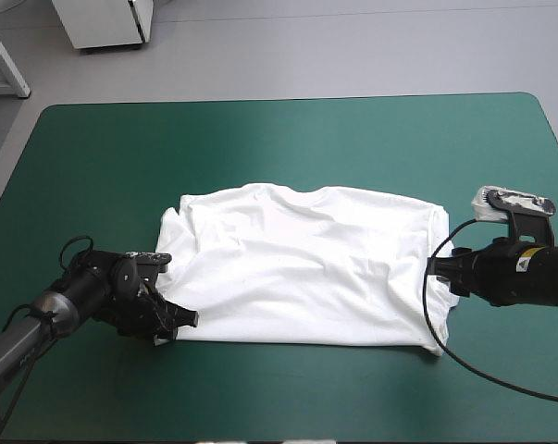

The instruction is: Fold the cloth

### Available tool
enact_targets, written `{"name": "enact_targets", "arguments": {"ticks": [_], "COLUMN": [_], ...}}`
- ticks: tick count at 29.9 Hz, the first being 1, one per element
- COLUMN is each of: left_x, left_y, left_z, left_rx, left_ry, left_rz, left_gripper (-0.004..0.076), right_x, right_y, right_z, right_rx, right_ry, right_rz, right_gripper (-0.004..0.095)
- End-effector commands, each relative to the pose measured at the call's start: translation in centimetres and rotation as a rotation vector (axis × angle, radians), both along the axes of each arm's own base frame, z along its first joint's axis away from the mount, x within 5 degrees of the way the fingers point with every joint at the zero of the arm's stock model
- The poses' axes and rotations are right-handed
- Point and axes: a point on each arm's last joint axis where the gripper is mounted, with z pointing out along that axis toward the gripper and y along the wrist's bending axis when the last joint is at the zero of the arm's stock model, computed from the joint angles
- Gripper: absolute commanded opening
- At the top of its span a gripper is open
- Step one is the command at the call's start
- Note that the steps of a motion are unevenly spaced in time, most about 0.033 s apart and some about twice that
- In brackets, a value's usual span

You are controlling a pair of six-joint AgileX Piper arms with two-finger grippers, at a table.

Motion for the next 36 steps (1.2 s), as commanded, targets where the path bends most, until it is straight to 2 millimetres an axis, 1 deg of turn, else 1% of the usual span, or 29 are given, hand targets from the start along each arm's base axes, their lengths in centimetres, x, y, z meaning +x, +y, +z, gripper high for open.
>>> {"name": "enact_targets", "arguments": {"ticks": [1,2,3,5,7,10,15,19,26,29,32,36], "left_x": [0.6,0.6,0.6,0.6,0.6,0.6,0.5,0.5,0.5,0.6,0.6,0.6], "left_y": [0.0,0.0,0.0,0.0,0.0,-0.2,-0.4,-0.5,-0.7,-0.7,-0.7,-0.7], "left_z": [0.2,0.2,0.2,0.2,0.2,0.2,0.2,0.2,0.3,0.3,0.3,0.3], "left_rx": [0.005,0.006,0.006,0.007,0.007,-0.011,-0.039,-0.049,-0.076,-0.072,-0.072,-0.074], "left_ry": [-0.058,-0.058,-0.058,-0.059,-0.059,-0.054,-0.046,-0.043,-0.037,-0.045,-0.045,-0.046], "left_rz": [0.007,0.006,0.006,-0.001,-0.001,0.011,0.022,0.029,0.046,0.044,0.044,0.045], "left_gripper": [0.0155,0.0065,-0.0008,-0.0023,-0.0022,-0.0022,-0.0022,-0.0022,-0.0022,-0.0022,-0.0022,-0.0022], "right_x": [-0.3,-0.3,-0.2,-0.2,-0.2,0.4,2.1,2.9,2.5,2.3,2.3,2.8], "right_y": [-0.2,-0.4,-0.4,-0.5,-0.6,-0.5,-0.3,-0.4,-0.4,-0.3,-0.3,-0.2], "right_z": [0.9,0.9,0.9,0.8,0.7,0.0,-2.8,-5.0,-11.0,-12.5,-13.4,-14.6], "right_rx": [-0.005,-0.020,-0.033,-0.054,-0.060,-0.079,-0.121,-0.142,-0.131,-0.116,-0.115,-0.118], "right_ry": [-0.038,-0.041,-0.043,-0.046,-0.043,-0.016,0.089,0.100,0.183,0.179,0.181,0.234], "right_rz": [-0.006,-0.006,-0.004,0.004,0.002,0.018,0.046,0.036,0.019,0.010,0.006,0.007], "right_gripper": [0.0509,0.0510,0.0510,0.0510,0.0510,0.0510,0.0510,0.0510,0.0510,0.0509,0.0509,0.0509]}}
